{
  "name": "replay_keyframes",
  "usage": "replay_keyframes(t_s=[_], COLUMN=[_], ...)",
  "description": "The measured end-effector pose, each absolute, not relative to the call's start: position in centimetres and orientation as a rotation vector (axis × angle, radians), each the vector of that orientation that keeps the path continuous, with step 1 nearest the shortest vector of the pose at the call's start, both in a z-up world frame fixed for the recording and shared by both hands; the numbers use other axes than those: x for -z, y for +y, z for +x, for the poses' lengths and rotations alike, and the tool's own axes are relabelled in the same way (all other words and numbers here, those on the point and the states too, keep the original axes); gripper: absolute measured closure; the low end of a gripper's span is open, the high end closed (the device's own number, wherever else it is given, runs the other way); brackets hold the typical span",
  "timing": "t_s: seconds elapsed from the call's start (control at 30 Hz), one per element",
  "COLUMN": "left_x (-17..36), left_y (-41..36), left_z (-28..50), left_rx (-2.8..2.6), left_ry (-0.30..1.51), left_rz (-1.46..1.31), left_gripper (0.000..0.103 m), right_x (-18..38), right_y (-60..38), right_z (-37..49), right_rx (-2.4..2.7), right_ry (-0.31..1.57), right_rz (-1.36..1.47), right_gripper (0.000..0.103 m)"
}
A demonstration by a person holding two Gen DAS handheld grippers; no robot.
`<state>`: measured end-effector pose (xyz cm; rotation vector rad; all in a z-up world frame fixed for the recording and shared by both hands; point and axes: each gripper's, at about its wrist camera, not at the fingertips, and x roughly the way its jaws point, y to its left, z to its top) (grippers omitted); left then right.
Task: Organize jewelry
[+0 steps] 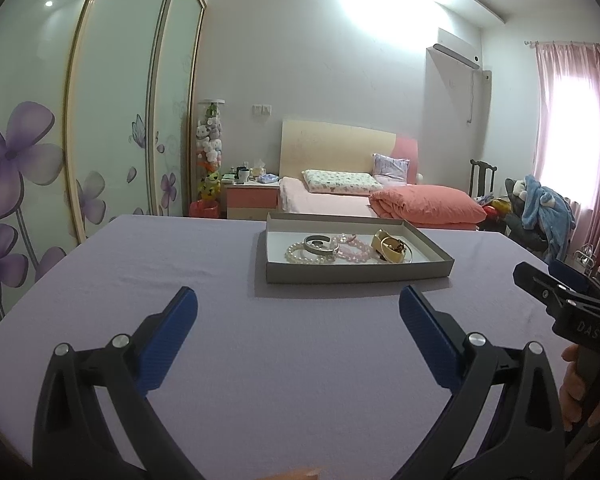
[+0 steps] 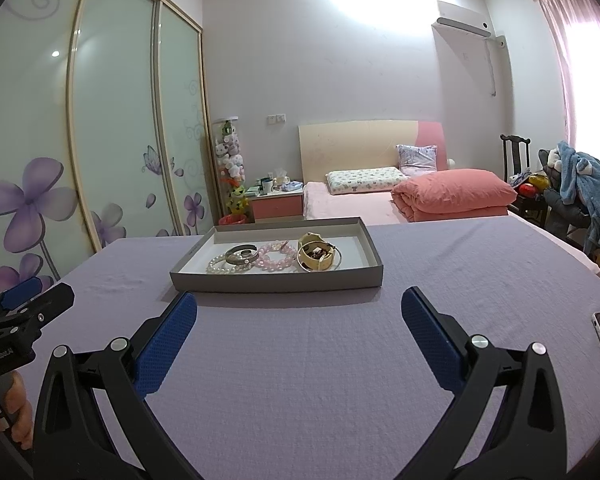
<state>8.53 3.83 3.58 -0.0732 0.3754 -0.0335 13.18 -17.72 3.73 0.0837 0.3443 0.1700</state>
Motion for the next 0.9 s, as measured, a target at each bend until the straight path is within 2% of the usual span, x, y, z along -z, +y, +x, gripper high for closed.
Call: replay_keyframes(t_s=[0.9], left_x=[-3.23], left_y=[3.66], left_z=[8.85], left_rx=[0.035], left_ry=[0.39], left_rz=[-0.07], left_gripper=[0.004], right_x=[-3.47], right_y=[-17.67], right_z=[12.99], right_rx=[-0.182], right_ry=[0.367], right_rz=[0.077], right_gripper=[0.002])
